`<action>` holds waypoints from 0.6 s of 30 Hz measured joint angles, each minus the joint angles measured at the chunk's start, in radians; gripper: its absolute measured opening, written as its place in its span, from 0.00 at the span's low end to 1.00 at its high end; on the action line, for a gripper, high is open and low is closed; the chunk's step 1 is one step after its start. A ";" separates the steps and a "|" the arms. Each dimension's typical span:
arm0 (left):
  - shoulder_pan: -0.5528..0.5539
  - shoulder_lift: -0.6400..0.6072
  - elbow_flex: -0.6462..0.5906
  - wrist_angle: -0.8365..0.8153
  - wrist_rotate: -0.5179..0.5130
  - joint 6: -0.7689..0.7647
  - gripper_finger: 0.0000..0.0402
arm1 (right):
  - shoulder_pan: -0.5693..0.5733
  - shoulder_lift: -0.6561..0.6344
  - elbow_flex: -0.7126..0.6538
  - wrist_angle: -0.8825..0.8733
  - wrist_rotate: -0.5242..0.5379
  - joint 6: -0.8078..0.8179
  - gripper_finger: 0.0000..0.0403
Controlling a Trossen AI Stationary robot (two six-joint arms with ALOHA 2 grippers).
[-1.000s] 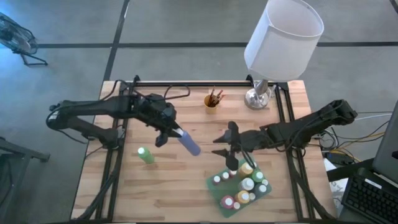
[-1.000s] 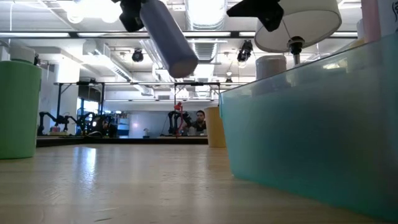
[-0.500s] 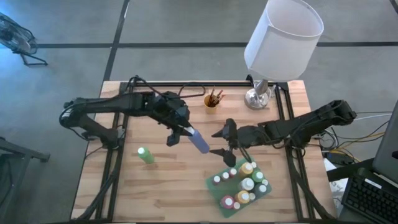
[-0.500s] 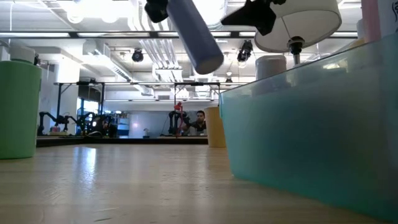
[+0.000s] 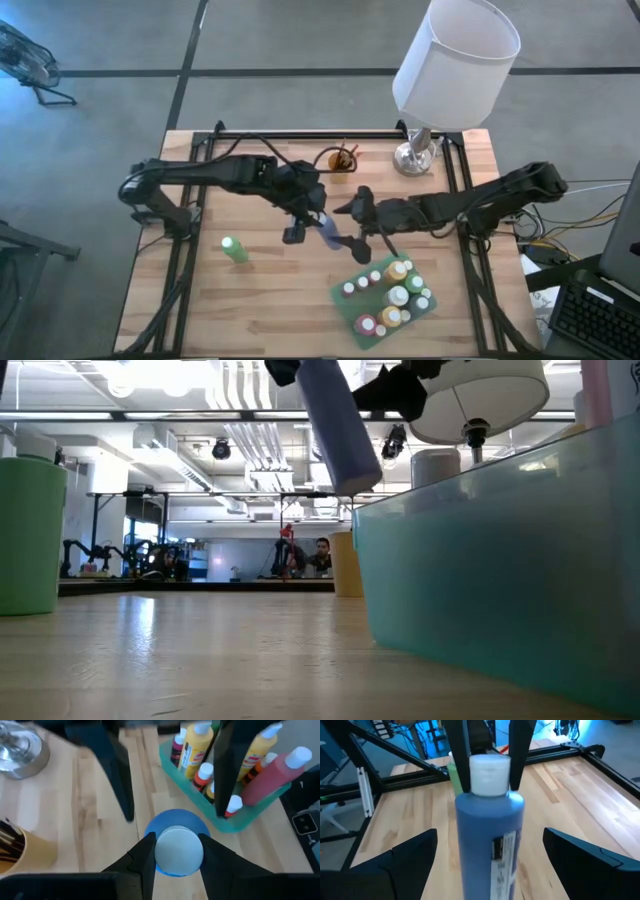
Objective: Pick & Place Paint Supplies
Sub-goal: Put the purple paint bottle into the green bin
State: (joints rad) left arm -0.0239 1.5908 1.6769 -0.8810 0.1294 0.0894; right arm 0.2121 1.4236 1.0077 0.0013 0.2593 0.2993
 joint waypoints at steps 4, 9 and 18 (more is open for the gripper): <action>-0.001 0.006 0.014 0.004 -0.001 0.008 0.31 | -0.004 0.019 0.000 0.039 0.006 -0.015 0.88; -0.003 0.006 0.014 0.007 -0.001 0.019 0.31 | -0.010 0.034 0.000 0.103 0.006 -0.049 0.84; -0.007 0.006 0.014 0.008 -0.006 0.041 0.31 | -0.033 0.071 0.000 0.144 -0.003 -0.049 0.78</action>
State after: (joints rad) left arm -0.0310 1.5970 1.6909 -0.8730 0.1233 0.1302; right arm 0.1787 1.4944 1.0077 0.1450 0.2567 0.2504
